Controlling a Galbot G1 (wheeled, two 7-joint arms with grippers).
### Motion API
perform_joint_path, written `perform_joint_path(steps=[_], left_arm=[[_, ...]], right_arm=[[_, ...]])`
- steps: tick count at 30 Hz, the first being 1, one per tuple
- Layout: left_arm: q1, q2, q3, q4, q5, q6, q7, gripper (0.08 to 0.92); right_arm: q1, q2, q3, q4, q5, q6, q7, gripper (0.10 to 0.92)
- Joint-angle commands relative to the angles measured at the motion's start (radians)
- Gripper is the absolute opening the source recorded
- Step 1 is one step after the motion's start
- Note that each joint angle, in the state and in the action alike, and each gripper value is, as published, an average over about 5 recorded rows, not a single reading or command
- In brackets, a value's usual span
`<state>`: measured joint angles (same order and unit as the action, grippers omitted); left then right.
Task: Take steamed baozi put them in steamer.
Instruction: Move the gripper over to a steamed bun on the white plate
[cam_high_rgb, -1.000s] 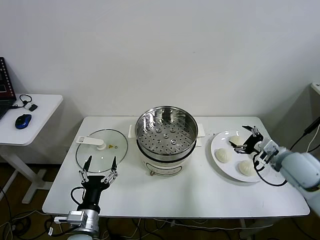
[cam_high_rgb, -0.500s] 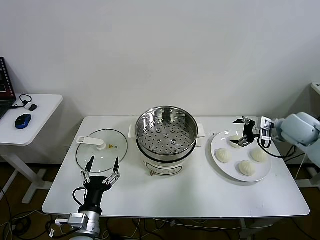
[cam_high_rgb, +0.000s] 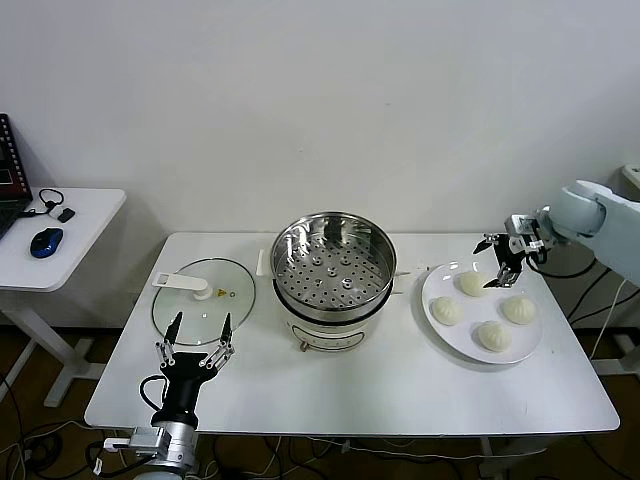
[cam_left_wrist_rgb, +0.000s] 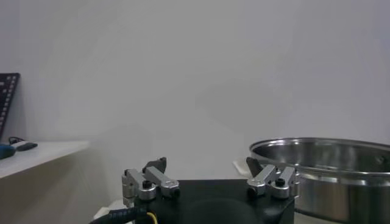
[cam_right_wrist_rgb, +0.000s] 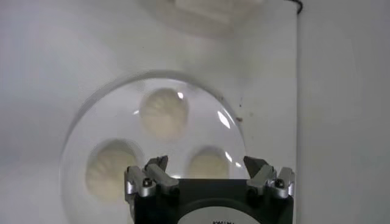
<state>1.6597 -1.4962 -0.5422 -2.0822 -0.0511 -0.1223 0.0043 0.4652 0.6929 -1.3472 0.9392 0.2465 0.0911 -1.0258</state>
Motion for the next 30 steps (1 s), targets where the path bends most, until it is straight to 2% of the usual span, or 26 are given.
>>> perform_joint_path(steps=[1,13,30], left_arm=[[-0.008,0.009,-0.012,0.022,-0.026,-0.011,-0.001,0.823],[-0.030,0.028,-0.027,0.061,-0.044,-0.015,-0.001,0.823],[-0.056,0.048,-0.032,0.099,-0.050,-0.019,0.000,0.823]], right_arm=[[0.076,0.143,-0.142,-0.237,0.002,0.103,-0.063,0.823],[-0.110,0.274,0.055,-0.456,-0.089,0.150,-0.087,0.823],[-0.247,0.294,0.215,-0.530,-0.163,0.159,-0.082,0.823]])
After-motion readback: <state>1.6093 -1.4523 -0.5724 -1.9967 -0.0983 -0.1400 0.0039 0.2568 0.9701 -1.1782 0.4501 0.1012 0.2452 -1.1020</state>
